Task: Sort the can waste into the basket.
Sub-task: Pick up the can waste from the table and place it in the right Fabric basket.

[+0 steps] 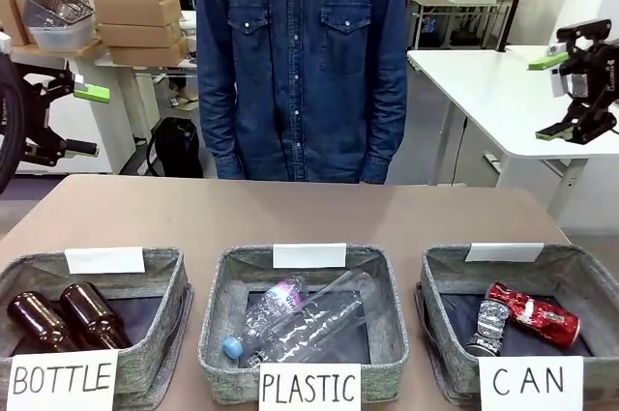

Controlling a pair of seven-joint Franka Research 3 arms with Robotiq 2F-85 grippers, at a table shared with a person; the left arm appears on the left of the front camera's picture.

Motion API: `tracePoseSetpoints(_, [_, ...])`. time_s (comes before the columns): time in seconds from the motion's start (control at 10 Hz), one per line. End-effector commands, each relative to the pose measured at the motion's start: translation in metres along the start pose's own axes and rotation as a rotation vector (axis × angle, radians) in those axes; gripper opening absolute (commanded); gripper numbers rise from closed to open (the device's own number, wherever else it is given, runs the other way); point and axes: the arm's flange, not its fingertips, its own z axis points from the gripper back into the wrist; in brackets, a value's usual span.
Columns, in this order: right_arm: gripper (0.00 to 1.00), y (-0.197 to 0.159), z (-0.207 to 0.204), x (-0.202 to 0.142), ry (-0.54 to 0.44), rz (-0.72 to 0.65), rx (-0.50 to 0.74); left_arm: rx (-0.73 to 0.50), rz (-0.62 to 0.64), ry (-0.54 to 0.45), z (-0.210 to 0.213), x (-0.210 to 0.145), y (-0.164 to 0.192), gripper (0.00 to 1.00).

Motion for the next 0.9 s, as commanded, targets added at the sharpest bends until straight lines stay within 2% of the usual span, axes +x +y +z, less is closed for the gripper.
tracePoseSetpoints(0.0, [1.0, 0.0032, 0.0033, -0.001, 0.014, 0.014, -0.021, 0.017, 0.008, 0.009, 0.0003, -0.0018, -0.0026, 1.0])
tracePoseSetpoints(0.8, [1.0, 0.0032, 0.0033, -0.001, 0.014, 0.014, -0.021, 0.017, 0.008, 0.009, 0.0003, -0.0018, -0.0026, 1.0])
